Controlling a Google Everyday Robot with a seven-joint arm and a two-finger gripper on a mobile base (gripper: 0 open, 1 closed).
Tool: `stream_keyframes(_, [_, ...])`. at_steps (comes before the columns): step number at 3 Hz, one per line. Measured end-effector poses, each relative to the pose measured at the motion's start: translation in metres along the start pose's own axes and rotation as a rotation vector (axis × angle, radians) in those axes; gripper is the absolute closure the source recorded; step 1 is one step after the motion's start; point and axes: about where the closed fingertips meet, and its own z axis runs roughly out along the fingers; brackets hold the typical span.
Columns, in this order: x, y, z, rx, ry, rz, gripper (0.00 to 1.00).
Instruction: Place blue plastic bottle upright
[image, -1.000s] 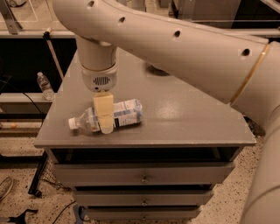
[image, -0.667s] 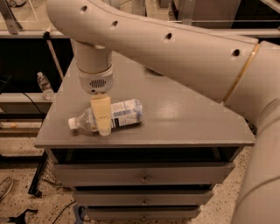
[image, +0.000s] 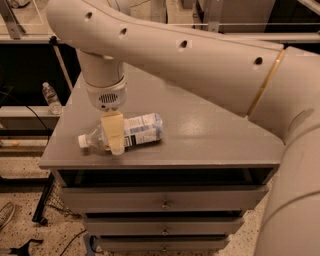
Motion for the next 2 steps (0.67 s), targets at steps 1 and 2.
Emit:
stream_keyframes(1, [-0.0010, -0.0012, 0.0006, -0.001, 0.016, 0.005, 0.39])
stream_keyframes(2, [-0.0029, -0.0019, -0.0027, 0.004, -0.001, 0.010, 0.70])
